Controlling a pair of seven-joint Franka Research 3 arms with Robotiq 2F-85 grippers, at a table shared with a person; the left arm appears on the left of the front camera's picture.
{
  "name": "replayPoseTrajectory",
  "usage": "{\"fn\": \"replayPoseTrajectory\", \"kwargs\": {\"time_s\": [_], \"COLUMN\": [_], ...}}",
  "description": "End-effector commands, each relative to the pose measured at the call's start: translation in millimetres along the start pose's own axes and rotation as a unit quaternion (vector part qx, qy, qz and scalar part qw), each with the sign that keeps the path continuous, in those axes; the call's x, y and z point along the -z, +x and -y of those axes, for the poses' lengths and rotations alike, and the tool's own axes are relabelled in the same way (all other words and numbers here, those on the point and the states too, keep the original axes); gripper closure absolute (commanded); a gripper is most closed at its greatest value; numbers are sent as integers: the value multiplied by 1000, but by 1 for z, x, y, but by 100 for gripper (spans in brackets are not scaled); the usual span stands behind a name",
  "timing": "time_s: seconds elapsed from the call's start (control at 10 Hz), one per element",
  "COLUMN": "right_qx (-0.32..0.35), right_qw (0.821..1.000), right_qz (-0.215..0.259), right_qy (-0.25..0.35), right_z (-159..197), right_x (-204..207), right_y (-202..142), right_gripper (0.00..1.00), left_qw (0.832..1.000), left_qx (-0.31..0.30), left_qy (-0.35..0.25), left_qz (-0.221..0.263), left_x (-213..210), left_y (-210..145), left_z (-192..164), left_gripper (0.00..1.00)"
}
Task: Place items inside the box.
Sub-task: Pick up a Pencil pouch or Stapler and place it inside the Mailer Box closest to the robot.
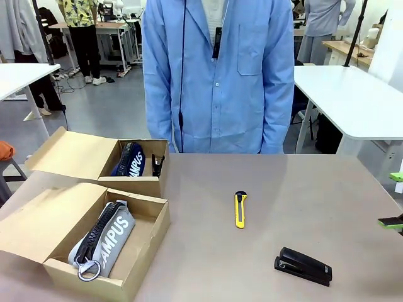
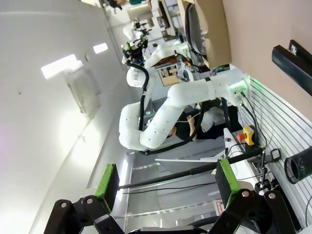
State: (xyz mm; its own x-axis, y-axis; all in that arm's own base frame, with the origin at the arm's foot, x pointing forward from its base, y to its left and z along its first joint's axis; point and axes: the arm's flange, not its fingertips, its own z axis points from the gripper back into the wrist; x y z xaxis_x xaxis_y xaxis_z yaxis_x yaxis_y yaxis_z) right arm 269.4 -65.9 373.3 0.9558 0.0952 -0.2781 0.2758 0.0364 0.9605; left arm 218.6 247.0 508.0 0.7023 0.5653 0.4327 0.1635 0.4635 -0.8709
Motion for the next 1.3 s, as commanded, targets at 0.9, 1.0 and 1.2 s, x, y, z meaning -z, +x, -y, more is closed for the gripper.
{"fn": "replayPoseTrajectory", "kwargs": {"time_s": [0.9, 1.0, 1.2], "right_qx": [-324, -337, -413], "right_qw": [833, 825, 836], "right_qz": [-242, -214, -93], "right_qy": [-377, -399, -350], "right_z": [-43, -40, -56], "right_x": [106, 124, 63], "right_y": [40, 62, 53], "right_gripper": [0, 0, 0], "left_qw": [1000, 1000, 1000], "left_qx": [7, 7, 7], "left_qy": [-10, -10, -10], "left_qz": [5, 5, 5], "left_x": [1, 1, 1], "left_y": [1, 1, 1], "left_z": [2, 2, 2], "left_gripper": [0, 0, 0]}}
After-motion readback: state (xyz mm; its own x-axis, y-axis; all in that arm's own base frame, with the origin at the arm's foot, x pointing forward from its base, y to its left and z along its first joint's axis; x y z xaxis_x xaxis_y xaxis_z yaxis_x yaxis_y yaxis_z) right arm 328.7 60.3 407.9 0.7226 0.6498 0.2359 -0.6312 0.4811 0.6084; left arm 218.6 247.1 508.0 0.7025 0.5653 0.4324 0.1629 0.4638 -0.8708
